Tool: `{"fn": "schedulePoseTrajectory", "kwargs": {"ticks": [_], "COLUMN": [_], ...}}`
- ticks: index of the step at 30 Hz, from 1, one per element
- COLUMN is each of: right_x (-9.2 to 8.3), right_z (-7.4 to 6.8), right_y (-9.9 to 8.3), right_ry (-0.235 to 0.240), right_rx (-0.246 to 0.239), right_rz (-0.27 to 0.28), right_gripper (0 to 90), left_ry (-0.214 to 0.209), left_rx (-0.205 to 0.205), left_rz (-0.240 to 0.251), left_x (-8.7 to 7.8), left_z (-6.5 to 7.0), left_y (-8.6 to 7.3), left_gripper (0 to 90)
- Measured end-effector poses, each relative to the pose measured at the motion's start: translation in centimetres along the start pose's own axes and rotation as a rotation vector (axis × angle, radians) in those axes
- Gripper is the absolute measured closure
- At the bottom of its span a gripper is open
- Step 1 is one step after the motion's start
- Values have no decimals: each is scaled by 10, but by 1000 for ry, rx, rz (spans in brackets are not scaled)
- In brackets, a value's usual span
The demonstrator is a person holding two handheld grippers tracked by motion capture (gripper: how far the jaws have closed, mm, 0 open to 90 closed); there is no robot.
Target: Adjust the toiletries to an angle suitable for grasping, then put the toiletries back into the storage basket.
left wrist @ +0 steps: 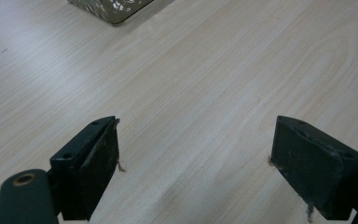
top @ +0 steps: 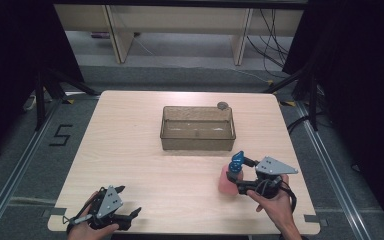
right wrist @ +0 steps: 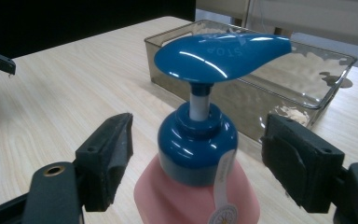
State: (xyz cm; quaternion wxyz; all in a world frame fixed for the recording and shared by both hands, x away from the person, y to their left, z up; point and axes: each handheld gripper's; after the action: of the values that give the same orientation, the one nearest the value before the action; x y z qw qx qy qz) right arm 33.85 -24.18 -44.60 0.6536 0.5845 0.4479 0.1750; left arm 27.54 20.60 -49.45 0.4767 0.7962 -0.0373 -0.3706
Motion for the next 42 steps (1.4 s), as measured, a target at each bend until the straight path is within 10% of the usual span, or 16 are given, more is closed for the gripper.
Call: {"fn": "schedulePoseTrajectory", "kwargs": {"ticks": [42], "right_x": [15], "right_z": [6], "right_y": [1], "right_ry": [56], "right_rx": [5], "right_rz": [4], "right_gripper": [486], "left_ry": [-19], "left_rx": [15], "left_rz": [13], "left_x": [-2], "left_z": [3], "left_y": [2], "left_gripper": [148]}}
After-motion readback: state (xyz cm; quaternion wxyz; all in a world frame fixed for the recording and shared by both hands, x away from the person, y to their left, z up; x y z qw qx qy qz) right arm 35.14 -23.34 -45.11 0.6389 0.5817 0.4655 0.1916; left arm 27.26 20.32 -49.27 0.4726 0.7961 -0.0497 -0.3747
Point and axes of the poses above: each handheld gripper's, and its own axes: x roughly forward along the jaws, y roughly out of its top, z roughly to its right, and after that the axes turned 8 degrees about y, right-handed
